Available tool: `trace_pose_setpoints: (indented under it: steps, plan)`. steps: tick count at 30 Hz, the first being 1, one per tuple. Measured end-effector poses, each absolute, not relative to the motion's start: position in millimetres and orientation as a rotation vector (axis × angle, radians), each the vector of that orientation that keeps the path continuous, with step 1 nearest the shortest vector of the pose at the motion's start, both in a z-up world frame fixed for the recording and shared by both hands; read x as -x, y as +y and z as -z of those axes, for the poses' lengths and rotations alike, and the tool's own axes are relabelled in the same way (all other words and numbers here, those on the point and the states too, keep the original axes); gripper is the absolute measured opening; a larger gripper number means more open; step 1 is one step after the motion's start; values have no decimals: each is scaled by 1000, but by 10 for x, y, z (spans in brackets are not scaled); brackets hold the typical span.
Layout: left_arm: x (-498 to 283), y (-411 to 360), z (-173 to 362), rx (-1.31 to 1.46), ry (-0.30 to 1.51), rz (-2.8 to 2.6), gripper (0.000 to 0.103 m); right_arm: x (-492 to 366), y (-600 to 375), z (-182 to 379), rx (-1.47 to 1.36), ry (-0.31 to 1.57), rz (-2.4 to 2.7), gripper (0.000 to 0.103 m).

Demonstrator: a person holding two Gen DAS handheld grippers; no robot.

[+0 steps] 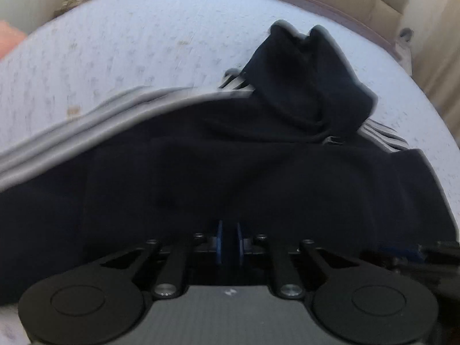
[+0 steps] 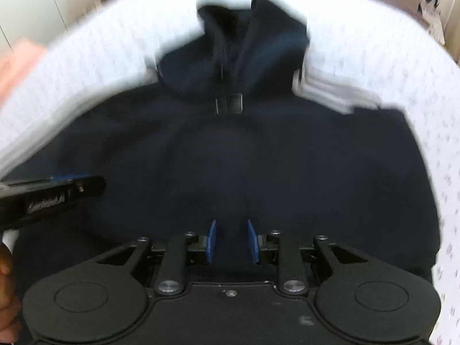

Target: Fold large clothes

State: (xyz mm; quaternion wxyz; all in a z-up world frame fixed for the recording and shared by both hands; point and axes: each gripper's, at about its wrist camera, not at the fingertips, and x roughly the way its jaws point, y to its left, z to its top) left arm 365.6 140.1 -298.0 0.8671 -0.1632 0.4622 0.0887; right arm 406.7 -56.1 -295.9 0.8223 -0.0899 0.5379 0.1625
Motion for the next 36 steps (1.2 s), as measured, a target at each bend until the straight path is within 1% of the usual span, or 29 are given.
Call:
trace_pose_setpoints:
  steps: [4,7,9,10,11,12,13,14,16,17,18,19,20,21,22,24,26,28,29,31,33,34,35,36]
  plan:
    - [-3530,1444,2929,387,935,-179,12,-4095,-594,2922,154,1156,-333,33]
    - [-3294,1575,2662,402,880,-201,14,-4039,-578,2881,173,1131,-356,35]
    - [-2961,1681,2512,412,836,-231,15,-3954,-603,2789,159,1118,-381,36]
    - [-2784,1754,2459,410,833,-268,15,-3903,-635,2737,146,1116,-395,40]
    - [-2654,1857,2380,409,834,-310,17,-3829,-656,2709,139,1110,-408,47]
    - [-2477,1971,2349,414,832,-367,18,-3755,-640,2701,143,1106,-413,50]
    - [-2357,2059,2329,424,834,-412,19,-3676,-612,2709,159,1107,-412,56]
    - [-2193,2172,2326,437,839,-472,21,-3598,-582,2725,179,1111,-418,57]
    - [-1841,2417,2343,470,843,-594,26,-3469,-524,2787,214,1131,-438,58]
    - [-1685,2540,2363,487,851,-656,30,-3415,-487,2818,236,1138,-437,62]
    - [-1524,2674,2385,512,853,-716,35,-3351,-448,2844,266,1122,-432,64]
    - [-1359,2803,2381,539,851,-765,36,-3298,-400,2851,303,1101,-430,66]
    - [-1220,2937,2383,564,845,-827,40,-3268,-356,2857,333,1091,-431,69]
    - [-1105,3071,2400,598,835,-888,48,-3257,-327,2863,348,1089,-429,70]
    - [-985,3197,2401,639,818,-927,51,-3259,-306,2869,352,1094,-424,73]
    - [-730,3529,2434,780,741,-1012,61,-3287,-298,2872,335,1114,-416,75]
    - [-572,3811,2499,932,662,-1049,65,-3312,-301,2865,321,1130,-412,76]
    - [-456,4066,2591,1053,572,-1081,65,-3351,-310,2893,322,1136,-410,77]
    - [-452,4141,2621,1067,538,-1103,66,-3351,-303,2891,327,1136,-409,77]
    - [-510,4258,2613,1037,509,-1135,71,-3347,-280,2897,342,1132,-408,78]
    - [-650,4335,2626,974,543,-1182,69,-3341,-270,2896,349,1130,-407,78]
    - [-738,4354,2630,936,567,-1212,66,-3347,-276,2898,348,1131,-407,78]
    - [-833,4356,2613,872,605,-1249,43,-3345,-282,2898,345,1130,-408,78]
    - [-947,4346,2606,779,659,-1279,13,-3345,-289,2898,342,1130,-409,78]
